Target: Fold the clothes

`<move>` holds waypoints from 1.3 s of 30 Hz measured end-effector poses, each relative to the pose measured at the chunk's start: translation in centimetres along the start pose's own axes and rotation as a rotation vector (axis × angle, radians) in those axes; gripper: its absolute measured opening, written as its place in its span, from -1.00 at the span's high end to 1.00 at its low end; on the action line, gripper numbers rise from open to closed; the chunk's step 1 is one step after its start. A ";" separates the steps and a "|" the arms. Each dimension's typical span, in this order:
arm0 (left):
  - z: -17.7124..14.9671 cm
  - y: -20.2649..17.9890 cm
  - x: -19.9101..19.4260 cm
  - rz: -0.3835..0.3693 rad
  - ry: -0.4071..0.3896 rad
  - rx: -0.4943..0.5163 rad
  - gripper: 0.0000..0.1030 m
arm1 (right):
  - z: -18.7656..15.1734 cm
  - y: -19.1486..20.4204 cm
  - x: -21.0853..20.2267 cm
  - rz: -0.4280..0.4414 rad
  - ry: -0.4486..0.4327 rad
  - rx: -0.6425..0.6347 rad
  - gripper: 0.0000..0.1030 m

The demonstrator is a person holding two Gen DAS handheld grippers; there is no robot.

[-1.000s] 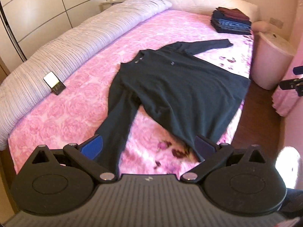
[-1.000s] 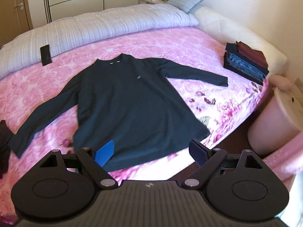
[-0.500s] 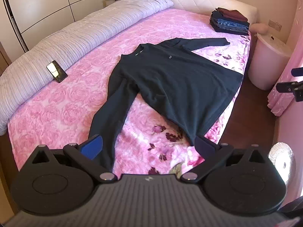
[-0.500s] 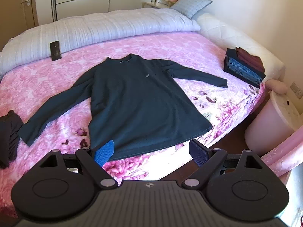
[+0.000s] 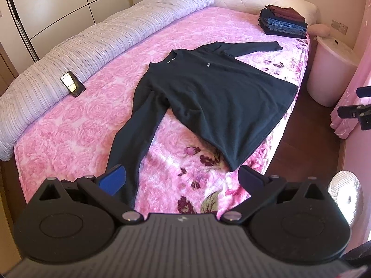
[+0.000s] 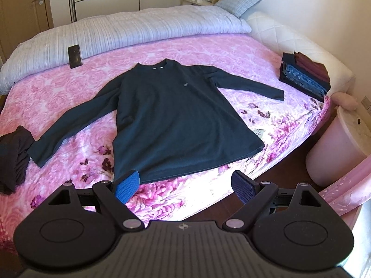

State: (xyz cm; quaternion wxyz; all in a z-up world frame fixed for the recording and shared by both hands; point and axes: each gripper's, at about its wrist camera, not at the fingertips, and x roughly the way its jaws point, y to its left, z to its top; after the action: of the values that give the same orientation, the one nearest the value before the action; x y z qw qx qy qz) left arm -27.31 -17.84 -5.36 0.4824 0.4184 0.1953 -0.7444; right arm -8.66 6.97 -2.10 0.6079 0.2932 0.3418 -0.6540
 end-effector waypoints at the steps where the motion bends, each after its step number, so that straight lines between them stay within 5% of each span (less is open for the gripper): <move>1: 0.0 -0.1 0.0 0.001 0.001 0.000 -0.97 | -0.1 -0.1 0.0 0.001 0.002 0.002 -0.72; 20: -1.0 0.1 -0.1 0.045 0.037 -0.036 -0.97 | -0.2 0.5 1.2 0.053 0.029 -0.047 -0.72; 26: -3.6 2.4 -0.8 0.119 0.059 -0.079 -0.97 | -0.2 1.7 2.1 0.150 0.012 -0.103 -0.72; 33: -8.1 9.1 -1.7 0.223 0.104 -0.210 -0.97 | 0.1 9.4 4.2 0.326 -0.035 -0.385 -0.72; 39: -8.8 14.1 1.9 0.228 0.047 -0.207 -0.97 | 0.4 19.0 6.5 0.474 -0.111 -0.622 -0.54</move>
State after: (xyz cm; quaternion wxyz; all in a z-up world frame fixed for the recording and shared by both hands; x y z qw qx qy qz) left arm -11.38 -19.27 -10.34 0.5997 0.4032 0.2337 -0.6505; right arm 9.65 2.27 -8.78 0.8193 0.1299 0.4133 -0.3756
